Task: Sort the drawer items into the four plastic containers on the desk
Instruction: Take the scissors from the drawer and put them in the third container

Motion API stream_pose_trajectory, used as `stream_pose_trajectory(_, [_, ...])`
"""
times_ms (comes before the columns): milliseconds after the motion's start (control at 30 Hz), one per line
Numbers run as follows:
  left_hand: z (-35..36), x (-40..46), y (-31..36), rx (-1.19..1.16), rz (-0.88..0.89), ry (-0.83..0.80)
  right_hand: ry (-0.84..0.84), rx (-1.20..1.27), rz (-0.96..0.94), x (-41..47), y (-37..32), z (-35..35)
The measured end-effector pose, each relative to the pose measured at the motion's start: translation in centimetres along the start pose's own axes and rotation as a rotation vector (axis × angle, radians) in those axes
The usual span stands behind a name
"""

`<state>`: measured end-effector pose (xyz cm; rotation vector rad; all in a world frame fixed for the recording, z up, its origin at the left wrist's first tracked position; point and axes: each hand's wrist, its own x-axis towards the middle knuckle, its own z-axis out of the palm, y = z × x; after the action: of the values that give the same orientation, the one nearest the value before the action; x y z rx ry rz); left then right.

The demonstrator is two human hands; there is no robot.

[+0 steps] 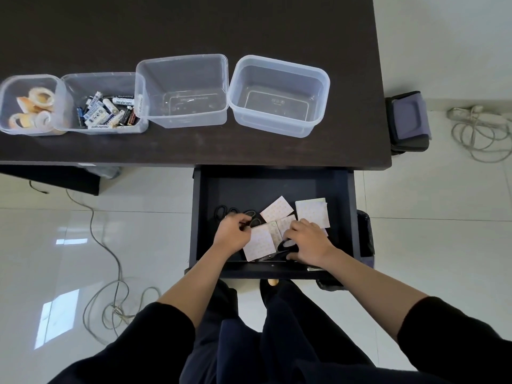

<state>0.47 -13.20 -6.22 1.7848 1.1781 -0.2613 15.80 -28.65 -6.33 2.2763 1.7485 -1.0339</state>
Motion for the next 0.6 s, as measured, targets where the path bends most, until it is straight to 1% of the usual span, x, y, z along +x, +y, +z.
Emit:
stream_pose_trajectory(67, [-0.1,-0.2,-0.7,0.073,-0.079,0.185,-0.028,-0.032,0.006,0.3,-0.1,0.0])
stream_pose_trajectory(100, [-0.2,-0.2,-1.0,0.108,-0.13,0.239,-0.035,-0.053,0.006,0.4,-0.1,0.1])
stream_pose_trajectory(133, [-0.2,-0.2,-1.3,0.147,-0.16,0.253,-0.045,-0.077,0.006,0.5,-0.2,0.1])
stream_pose_trajectory(267, [0.1,0.1,-1.4,0.266,-0.159,0.208,-0.055,-0.156,-0.004,0.7,-0.2,0.1])
stream_pose_trajectory(433, [-0.1,0.9,-1.2,0.213,-0.145,0.245,0.031,-0.142,0.02,0.5,-0.3,-0.1])
stream_pose_trajectory(600, [-0.3,2.0,-0.6,0.18,-0.151,0.245,0.093,-0.222,-0.007,0.6,0.3,0.6])
